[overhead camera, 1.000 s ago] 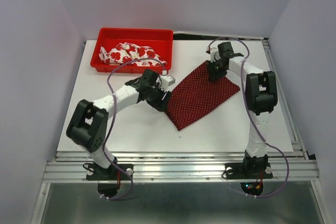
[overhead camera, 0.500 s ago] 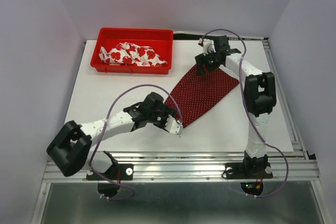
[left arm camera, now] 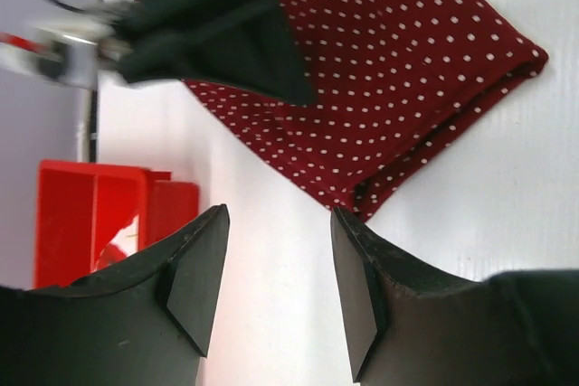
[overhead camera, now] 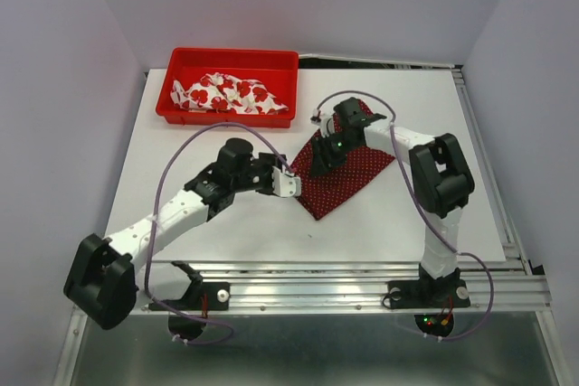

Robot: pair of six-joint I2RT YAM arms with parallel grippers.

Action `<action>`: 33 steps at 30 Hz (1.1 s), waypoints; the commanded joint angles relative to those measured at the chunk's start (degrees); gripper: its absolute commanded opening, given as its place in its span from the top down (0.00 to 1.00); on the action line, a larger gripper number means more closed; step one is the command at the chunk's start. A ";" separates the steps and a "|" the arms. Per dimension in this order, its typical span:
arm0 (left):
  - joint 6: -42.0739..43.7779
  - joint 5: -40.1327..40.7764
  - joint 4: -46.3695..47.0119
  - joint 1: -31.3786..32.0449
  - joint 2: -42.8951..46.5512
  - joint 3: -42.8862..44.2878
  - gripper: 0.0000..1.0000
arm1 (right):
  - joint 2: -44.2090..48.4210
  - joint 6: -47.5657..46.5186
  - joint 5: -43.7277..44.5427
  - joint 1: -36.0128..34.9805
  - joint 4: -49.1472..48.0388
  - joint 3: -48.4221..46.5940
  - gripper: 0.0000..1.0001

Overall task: Fold and stack the skirts
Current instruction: Fold the skirt

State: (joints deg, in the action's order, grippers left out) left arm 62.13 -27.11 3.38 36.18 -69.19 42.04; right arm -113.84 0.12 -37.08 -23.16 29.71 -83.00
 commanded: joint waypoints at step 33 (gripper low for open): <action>11.26 11.82 9.98 25.51 -12.90 -1.17 0.33 | 2.49 -16.38 -1.15 1.10 18.36 2.84 0.54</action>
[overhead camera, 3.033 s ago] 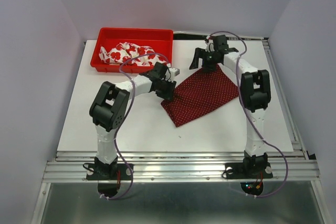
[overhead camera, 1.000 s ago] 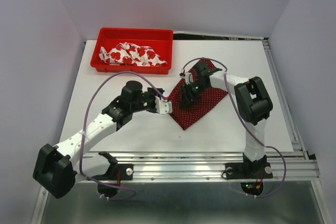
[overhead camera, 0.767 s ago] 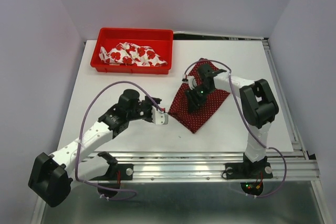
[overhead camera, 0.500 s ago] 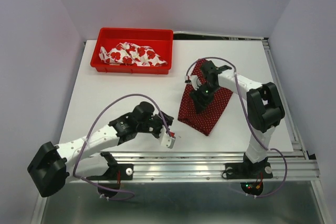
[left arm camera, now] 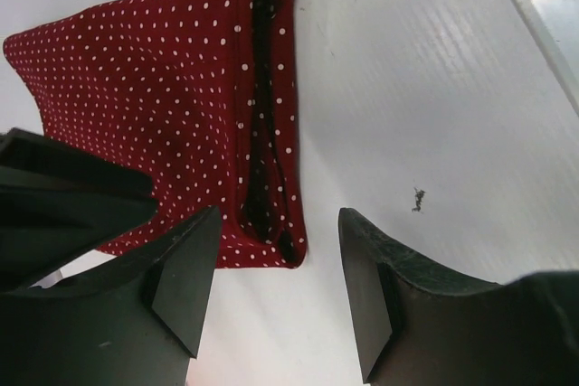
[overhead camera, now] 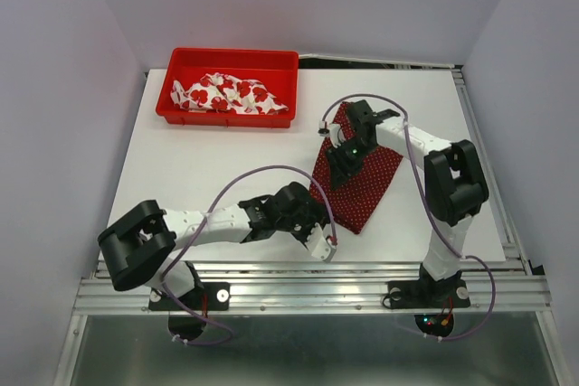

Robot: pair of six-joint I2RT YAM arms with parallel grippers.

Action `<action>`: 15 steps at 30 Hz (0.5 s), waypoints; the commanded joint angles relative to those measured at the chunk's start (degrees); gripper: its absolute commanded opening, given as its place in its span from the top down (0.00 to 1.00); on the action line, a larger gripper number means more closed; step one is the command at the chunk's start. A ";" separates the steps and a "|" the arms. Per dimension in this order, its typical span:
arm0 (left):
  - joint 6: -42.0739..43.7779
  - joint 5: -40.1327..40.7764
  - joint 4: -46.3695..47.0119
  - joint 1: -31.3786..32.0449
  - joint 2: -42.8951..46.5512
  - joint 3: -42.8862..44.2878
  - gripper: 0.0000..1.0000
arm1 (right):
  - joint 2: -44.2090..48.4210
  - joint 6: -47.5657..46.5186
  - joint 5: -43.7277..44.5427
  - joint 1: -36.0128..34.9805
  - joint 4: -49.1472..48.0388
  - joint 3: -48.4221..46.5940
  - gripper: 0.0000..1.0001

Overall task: Fold and stack the skirts
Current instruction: Fold the skirt

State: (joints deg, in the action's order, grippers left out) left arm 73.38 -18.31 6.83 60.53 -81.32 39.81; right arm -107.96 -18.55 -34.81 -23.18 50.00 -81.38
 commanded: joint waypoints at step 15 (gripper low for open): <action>1.50 6.62 14.00 1.61 -12.55 2.29 0.30 | -10.95 3.25 -6.76 1.65 -4.29 3.16 0.59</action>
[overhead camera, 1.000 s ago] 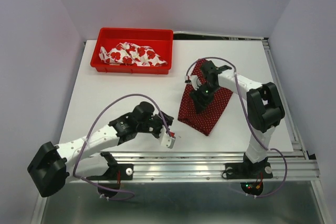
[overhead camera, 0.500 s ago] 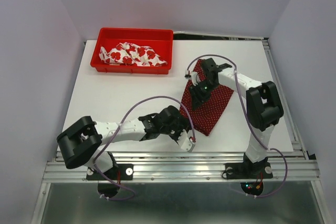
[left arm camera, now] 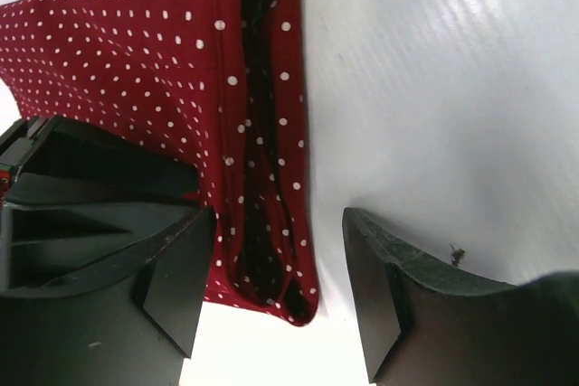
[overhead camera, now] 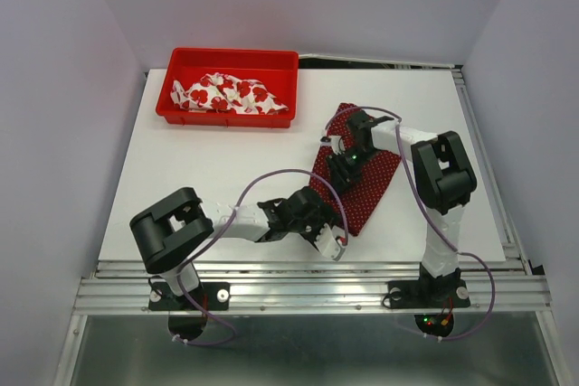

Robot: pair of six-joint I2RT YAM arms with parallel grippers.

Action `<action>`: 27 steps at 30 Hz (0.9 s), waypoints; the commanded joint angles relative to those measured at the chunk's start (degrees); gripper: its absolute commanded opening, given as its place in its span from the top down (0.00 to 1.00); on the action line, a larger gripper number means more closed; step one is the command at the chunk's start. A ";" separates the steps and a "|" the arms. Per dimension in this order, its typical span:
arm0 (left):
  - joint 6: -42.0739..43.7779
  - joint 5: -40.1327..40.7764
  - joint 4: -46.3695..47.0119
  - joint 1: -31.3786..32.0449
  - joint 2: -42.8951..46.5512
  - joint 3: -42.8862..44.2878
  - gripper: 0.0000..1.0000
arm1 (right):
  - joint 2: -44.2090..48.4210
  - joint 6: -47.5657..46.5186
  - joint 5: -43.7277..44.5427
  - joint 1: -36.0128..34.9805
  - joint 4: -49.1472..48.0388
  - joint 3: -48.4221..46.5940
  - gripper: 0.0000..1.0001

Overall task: Fold and stack the skirts
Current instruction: Fold the skirt

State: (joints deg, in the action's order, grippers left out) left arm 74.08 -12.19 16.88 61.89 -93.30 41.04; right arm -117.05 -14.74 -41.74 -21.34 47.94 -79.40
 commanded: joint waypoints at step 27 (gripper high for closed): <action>-4.47 -2.76 -5.88 -0.28 -1.28 5.01 0.98 | -1.87 -2.40 -3.88 -0.19 -0.57 -0.05 0.63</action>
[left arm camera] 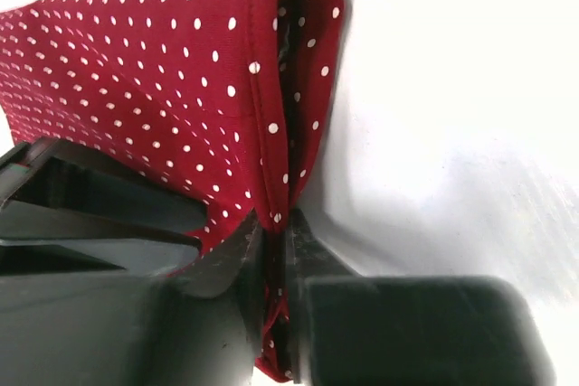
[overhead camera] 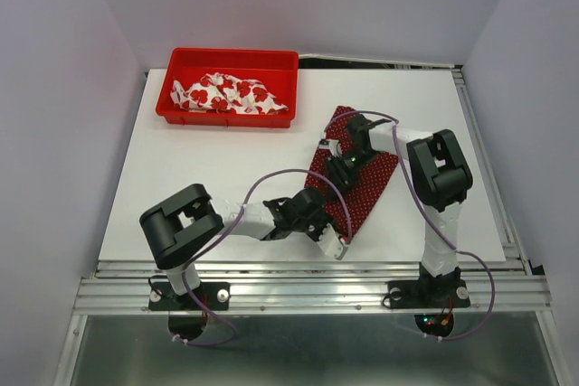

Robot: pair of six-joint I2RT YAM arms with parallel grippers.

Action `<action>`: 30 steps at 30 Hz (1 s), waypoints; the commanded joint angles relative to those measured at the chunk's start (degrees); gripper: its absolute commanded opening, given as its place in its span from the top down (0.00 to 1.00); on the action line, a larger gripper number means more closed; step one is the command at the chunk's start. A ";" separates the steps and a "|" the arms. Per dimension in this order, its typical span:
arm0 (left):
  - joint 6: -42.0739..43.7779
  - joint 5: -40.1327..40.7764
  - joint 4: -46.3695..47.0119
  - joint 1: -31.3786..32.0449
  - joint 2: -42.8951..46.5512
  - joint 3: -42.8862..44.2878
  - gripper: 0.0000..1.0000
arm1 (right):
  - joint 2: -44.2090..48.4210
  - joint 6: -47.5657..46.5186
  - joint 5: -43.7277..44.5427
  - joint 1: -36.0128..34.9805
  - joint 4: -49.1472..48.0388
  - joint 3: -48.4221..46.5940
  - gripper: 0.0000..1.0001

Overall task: Fold and stack the skirts
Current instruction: Fold the skirt

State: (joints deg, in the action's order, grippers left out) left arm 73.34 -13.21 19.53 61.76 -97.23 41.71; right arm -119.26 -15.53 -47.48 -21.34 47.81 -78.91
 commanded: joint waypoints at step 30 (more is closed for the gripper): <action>-23.78 -15.62 -62.94 2.84 4.86 30.35 1.00 | -7.82 -13.12 12.86 15.98 5.19 -21.46 0.47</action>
State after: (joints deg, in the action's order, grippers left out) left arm 50.06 -25.58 -36.86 64.16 -92.44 68.27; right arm -126.89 -26.33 -34.72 -5.41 52.27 -100.57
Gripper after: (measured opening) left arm 0.055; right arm 0.537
